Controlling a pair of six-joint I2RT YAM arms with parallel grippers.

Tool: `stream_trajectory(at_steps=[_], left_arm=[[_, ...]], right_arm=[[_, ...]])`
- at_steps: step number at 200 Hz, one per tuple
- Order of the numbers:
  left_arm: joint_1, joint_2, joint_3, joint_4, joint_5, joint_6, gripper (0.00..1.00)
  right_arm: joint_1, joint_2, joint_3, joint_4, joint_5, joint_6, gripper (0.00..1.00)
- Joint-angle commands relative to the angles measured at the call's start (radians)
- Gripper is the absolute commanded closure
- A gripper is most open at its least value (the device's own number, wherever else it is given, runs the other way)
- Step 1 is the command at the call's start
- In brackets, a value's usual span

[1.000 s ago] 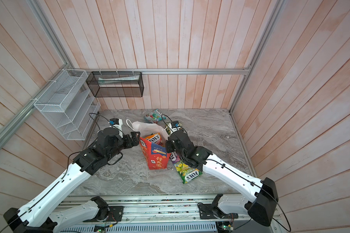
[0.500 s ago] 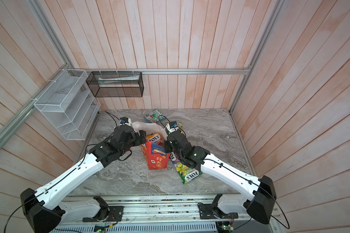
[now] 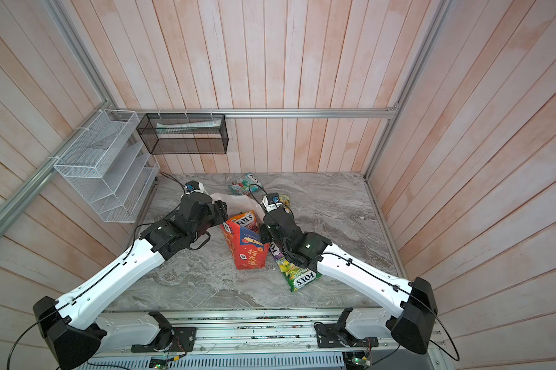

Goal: Place the snacks into the paper bag
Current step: 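Grasp the bag's rim with the left gripper beside the right gripper, then hold the bag with the left gripper while the right gripper releases it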

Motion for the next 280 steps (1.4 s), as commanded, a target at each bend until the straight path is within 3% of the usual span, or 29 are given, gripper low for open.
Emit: stream_trajectory(at_steps=[1,49,76,134,151,175,202,249,280], left_arm=[[0.001,0.05,0.061,-0.072,-0.032,-0.077,0.32],[0.0,0.086,0.104,-0.14,-0.077,-0.176,0.43],[0.0,0.107,0.121,-0.163,-0.063,-0.194,0.6],[0.0,0.116,0.135,-0.167,-0.037,-0.191,0.84],[0.002,0.111,0.128,-0.166,-0.04,-0.194,0.87],[0.007,0.118,0.124,-0.148,-0.004,-0.162,1.0],[0.007,0.138,0.157,-0.147,0.031,-0.105,1.0],[0.008,0.049,0.094,-0.065,0.021,-0.033,1.0],[0.01,0.0,0.064,-0.047,0.041,0.033,1.0]], right_arm=[[0.008,0.016,0.023,0.0,0.039,-0.021,1.0],[0.017,0.016,0.028,-0.007,0.053,-0.025,1.0],[0.022,0.013,0.029,-0.008,0.059,-0.027,1.0],[0.031,0.009,0.031,-0.01,0.069,-0.031,1.0],[0.033,0.01,0.031,-0.01,0.07,-0.032,1.0],[0.037,0.007,0.031,-0.009,0.071,-0.035,1.0],[0.045,0.003,0.031,-0.008,0.068,-0.045,1.0],[0.046,-0.036,0.036,-0.019,0.003,-0.051,0.53],[0.047,-0.134,0.003,0.015,-0.086,-0.062,0.32]])
